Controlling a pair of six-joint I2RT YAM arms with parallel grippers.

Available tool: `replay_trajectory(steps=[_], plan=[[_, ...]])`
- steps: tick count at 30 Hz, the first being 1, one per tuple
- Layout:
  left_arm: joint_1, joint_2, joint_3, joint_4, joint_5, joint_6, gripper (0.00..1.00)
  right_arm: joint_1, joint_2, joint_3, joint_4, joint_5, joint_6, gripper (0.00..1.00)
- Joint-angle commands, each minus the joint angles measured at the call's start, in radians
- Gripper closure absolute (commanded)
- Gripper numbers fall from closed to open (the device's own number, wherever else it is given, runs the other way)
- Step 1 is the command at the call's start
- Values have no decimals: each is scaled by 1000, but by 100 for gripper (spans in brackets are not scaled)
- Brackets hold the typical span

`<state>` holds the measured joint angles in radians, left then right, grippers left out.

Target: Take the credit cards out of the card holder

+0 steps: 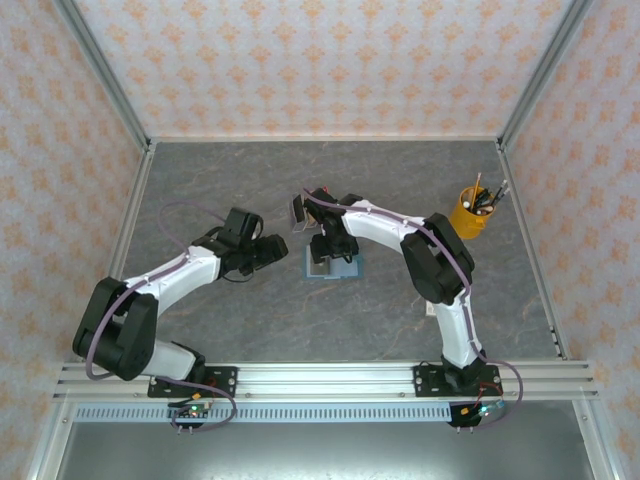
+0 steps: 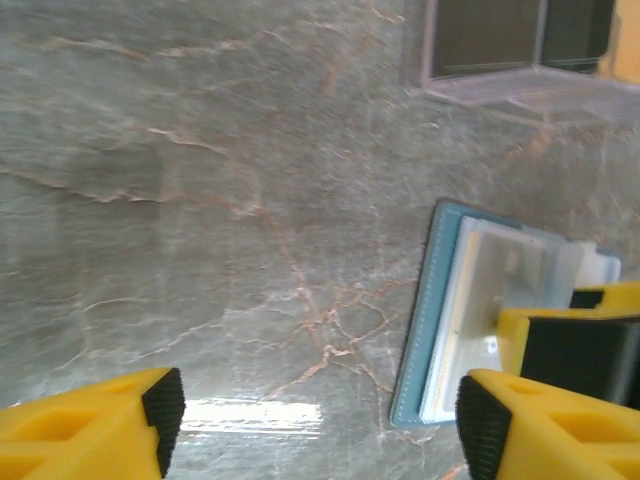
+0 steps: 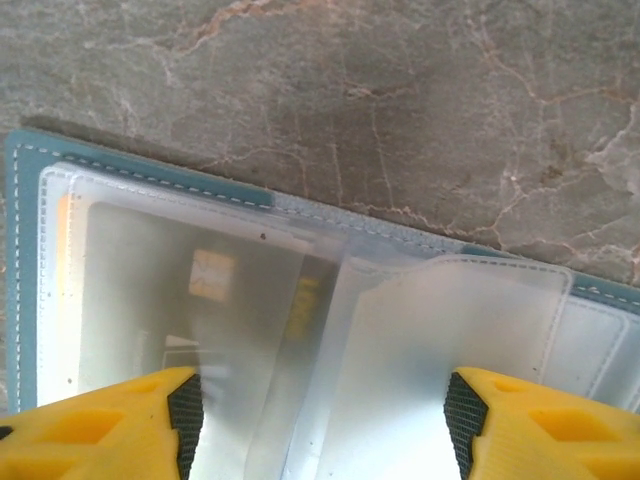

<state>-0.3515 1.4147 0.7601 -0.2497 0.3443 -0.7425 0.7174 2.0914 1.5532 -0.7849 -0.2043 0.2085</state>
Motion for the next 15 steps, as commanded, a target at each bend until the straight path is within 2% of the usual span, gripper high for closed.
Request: replay_trajectory(steps=[1, 15], plan=[[-5, 26, -18, 99, 88, -28, 33, -11, 61, -52, -36, -22, -27, 38], [-96, 186, 37, 249, 199, -83, 64, -38, 35, -124, 35, -109, -52, 55]])
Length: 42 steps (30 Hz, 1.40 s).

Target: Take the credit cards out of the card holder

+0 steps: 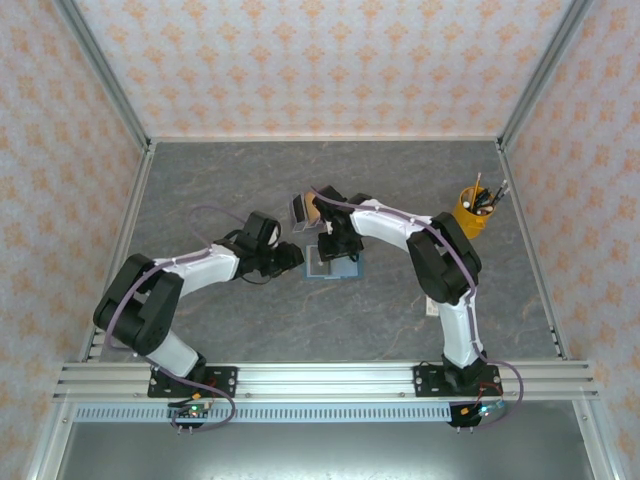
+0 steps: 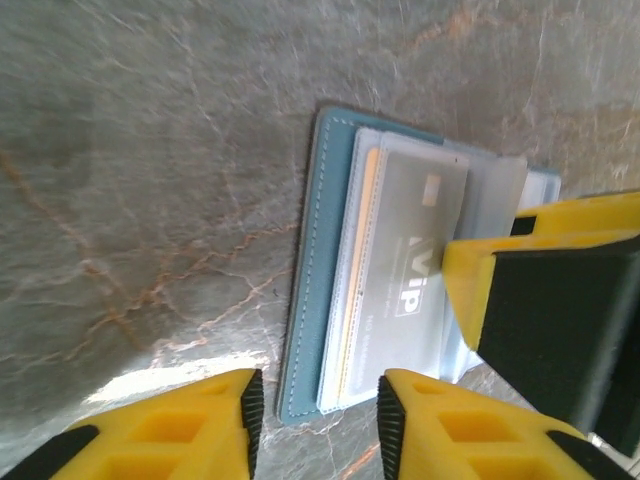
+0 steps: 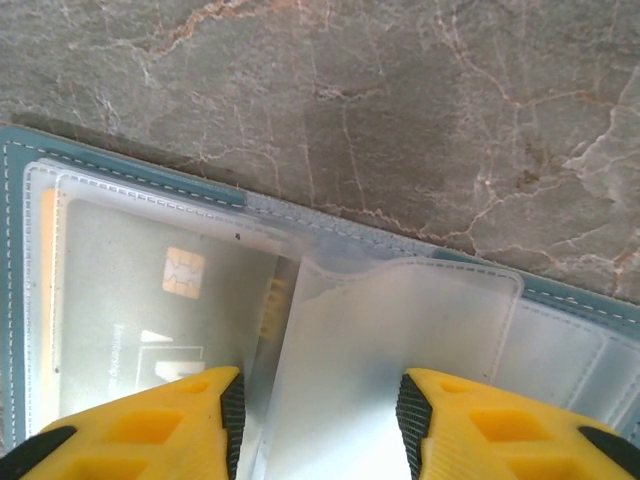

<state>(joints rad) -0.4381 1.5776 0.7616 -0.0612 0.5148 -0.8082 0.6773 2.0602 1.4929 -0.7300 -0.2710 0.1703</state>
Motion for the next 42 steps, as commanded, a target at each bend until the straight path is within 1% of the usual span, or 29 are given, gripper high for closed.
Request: replay_trajectory(steps=[1, 4, 8, 16, 25, 29, 31, 37, 42], plan=[[-11, 35, 40, 67, 32, -20, 66, 2, 65, -65, -17, -42, -17, 56], [-14, 63, 53, 94, 51, -31, 69, 1, 64, -71, -12, -47, -16, 58], [-24, 89, 75, 89, 54, -28, 71, -2, 61, -83, 1, -54, -16, 60], [-25, 152, 109, 90, 59, -11, 72, -10, 58, -94, 18, -72, -19, 64], [-25, 193, 137, 55, 51, 4, 72, -16, 53, -102, 30, -85, -20, 65], [-25, 208, 140, 58, 68, 4, 73, -16, 54, -104, 30, -88, -21, 65], [-25, 211, 140, 63, 78, 4, 75, -18, 53, -103, 30, -89, -23, 66], [-25, 223, 149, 56, 113, 20, 74, -18, 52, -107, 34, -99, -26, 66], [-24, 215, 148, 80, 164, 37, 75, -25, 49, -117, 46, -118, -32, 66]])
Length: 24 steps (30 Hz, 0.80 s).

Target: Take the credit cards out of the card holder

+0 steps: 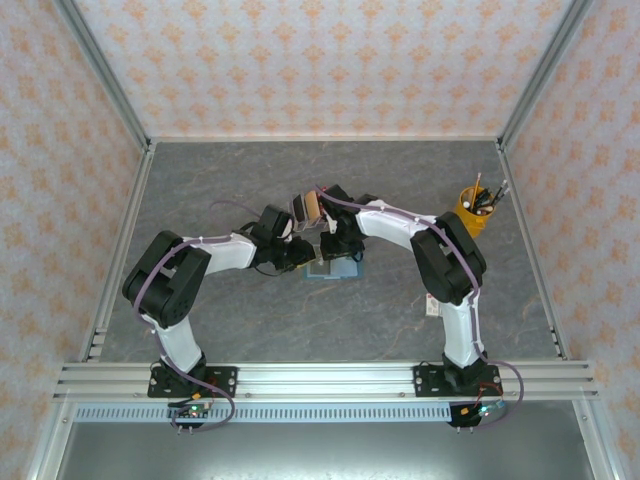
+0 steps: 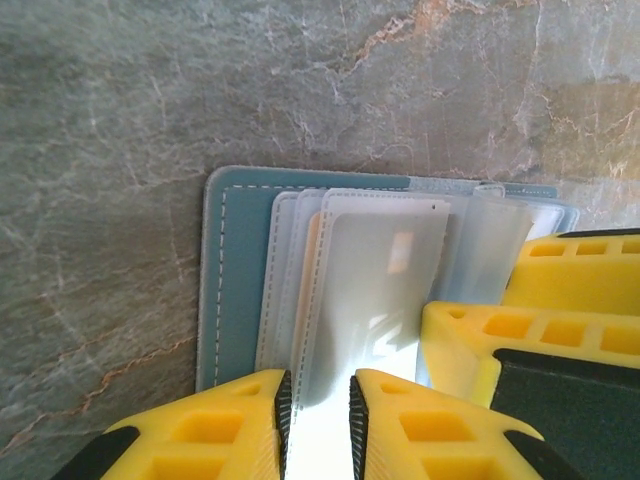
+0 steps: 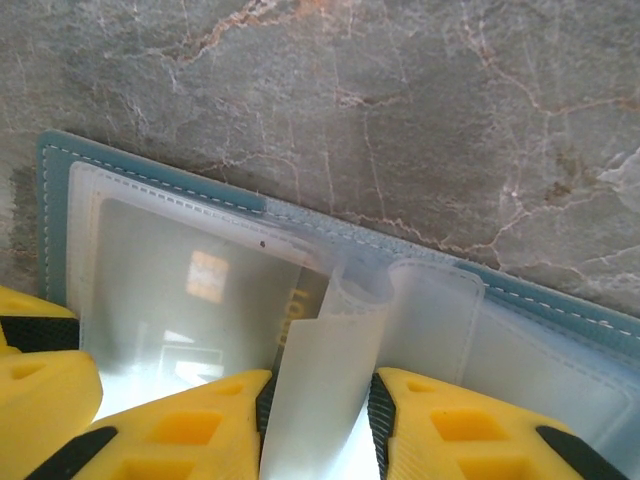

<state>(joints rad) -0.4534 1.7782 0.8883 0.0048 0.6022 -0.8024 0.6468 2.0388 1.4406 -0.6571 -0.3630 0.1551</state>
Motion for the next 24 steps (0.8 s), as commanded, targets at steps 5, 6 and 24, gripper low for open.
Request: replay_trajectory(steps=[5, 6, 24], plan=[[-8, -15, 19, 27, 92, 46, 77, 2, 67, -68, -22, -40, -22, 68], [-7, -21, 17, 29, 92, 48, 77, 2, 67, -68, -21, -41, -22, 68], [11, -49, -6, -14, 52, 67, 91, 0, -15, -76, 2, -51, -7, 66]])
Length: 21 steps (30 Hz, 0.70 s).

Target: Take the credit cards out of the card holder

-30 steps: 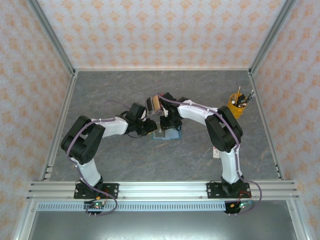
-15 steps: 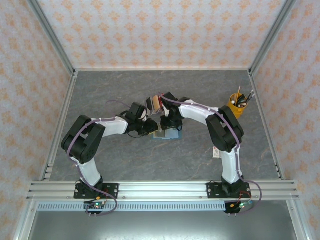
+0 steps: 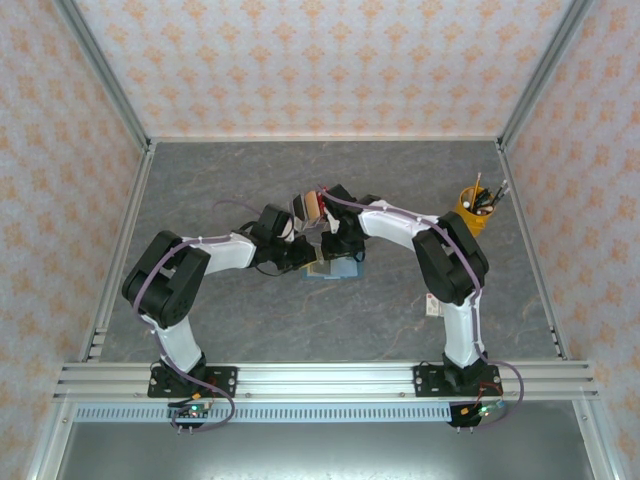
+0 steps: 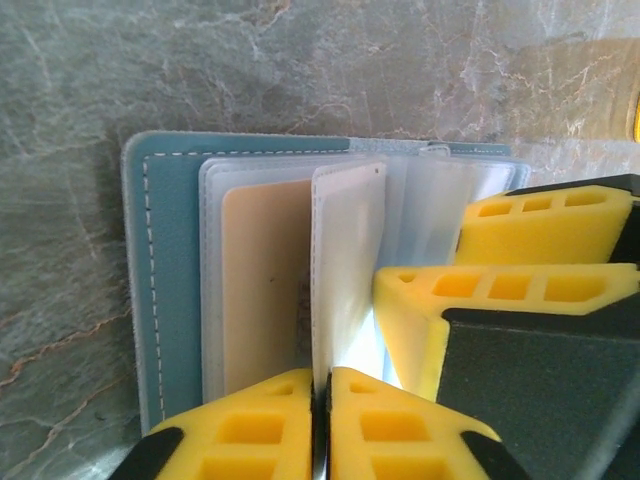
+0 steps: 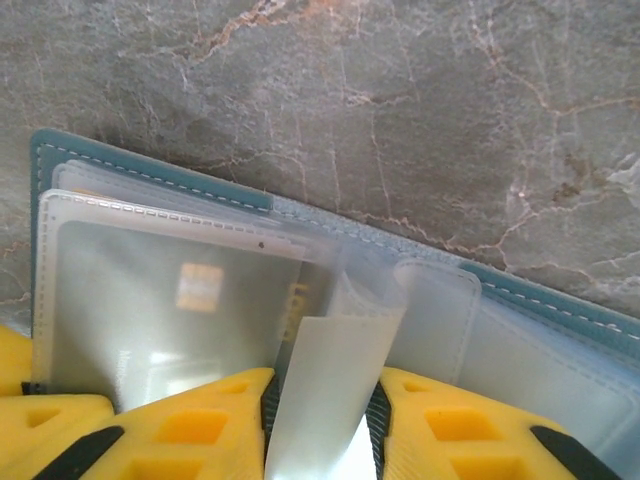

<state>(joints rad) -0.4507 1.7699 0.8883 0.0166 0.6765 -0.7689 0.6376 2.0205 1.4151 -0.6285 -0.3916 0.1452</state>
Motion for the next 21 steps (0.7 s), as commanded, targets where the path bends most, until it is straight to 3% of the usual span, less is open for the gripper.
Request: replay_trajectory(steps=[1, 4, 7, 13, 21], plan=[[11, -45, -10, -40, -30, 41, 92, 8, -14, -56, -19, -25, 11, 65], [23, -72, -18, -92, -51, 67, 94, 9, -85, -78, 3, -28, 37, 62], [33, -108, -25, -162, -83, 110, 95, 8, -155, -111, 42, -42, 86, 53], [43, -173, -24, -262, -118, 171, 93, 8, -285, -246, 274, -146, 278, 41], [44, -208, -40, -183, -17, 117, 69, 8, -432, -379, 372, 33, 392, 30]])
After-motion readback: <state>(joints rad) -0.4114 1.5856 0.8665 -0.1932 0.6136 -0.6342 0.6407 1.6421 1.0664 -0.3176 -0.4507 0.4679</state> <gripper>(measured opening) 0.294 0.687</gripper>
